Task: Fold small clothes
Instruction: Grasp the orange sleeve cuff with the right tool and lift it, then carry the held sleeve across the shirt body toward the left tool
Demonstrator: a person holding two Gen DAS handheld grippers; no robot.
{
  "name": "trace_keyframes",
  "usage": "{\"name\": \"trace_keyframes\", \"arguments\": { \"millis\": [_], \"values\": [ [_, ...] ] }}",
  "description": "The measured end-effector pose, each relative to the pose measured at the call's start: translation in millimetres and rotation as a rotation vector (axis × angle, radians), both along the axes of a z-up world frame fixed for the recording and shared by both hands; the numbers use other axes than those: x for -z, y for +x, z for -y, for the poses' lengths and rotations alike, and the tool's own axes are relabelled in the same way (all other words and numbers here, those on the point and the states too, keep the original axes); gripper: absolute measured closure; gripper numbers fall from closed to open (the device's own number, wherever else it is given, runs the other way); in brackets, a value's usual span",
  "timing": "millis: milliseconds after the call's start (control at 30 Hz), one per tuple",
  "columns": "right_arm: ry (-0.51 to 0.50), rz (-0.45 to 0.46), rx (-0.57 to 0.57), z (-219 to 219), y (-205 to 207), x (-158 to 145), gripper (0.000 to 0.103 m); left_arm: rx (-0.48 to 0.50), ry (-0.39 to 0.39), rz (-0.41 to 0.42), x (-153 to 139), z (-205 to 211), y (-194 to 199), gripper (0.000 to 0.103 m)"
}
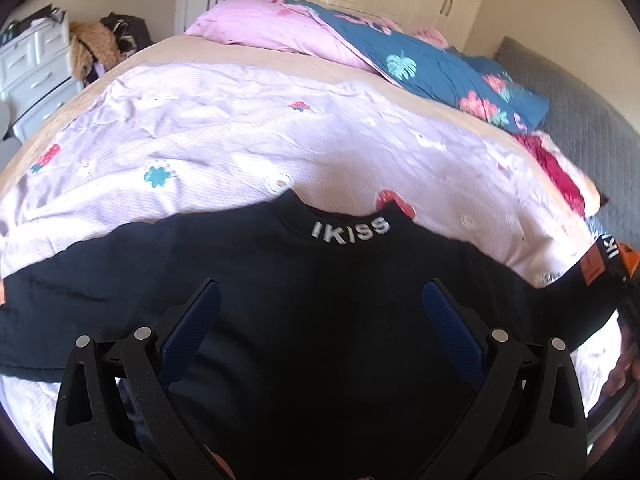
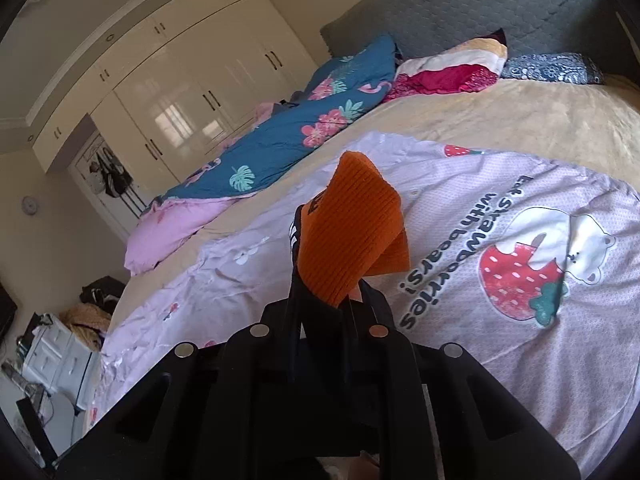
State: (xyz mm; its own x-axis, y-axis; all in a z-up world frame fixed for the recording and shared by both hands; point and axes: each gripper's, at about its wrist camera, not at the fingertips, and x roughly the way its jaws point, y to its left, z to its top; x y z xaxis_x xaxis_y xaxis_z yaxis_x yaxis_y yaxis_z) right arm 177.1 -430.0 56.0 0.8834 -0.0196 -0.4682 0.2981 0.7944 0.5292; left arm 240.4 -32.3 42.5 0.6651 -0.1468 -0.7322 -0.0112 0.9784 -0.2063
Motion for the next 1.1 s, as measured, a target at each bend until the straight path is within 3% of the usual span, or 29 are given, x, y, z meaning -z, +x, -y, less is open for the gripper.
{"name": "trace_keyframes", "arguments": {
  "millis": [233,333,567,767,1067,1100],
  "values": [
    [-0.072,0.033,-0.128,-52.0,10.7,-14.7,0.088,-0.022,-0.075,0.011,-9.7,-26.7,-1.8,0.008],
    [-0.114,0.043,-0.192,-80.1,15.7,-17.6,0.088,-0.031,-0.151,-0.007,-6.8,-41.1,-1.0,0.008],
    [-0.209,0.047,-0.348,-149.0,26.7,-14.5,0.088,-0.097,-0.232,-0.042,8.8,-73.8,-0.5,0.008],
    [-0.297,0.034,-0.472,-204.3,36.7,2.4,0.088,-0.104,-0.357,-0.07,22.8,-94.3,-1.3,0.008],
    [-0.368,-0.053,-0.636,-267.3,45.1,42.2,0.085,-0.017,-0.462,-0.118,37.9,-84.7,1.3,0.008],
    [-0.368,-0.066,-0.651,-269.4,46.5,45.4,0.081,-0.008,-0.471,-0.125,40.5,-82.5,1.9,0.008]
  ]
}}
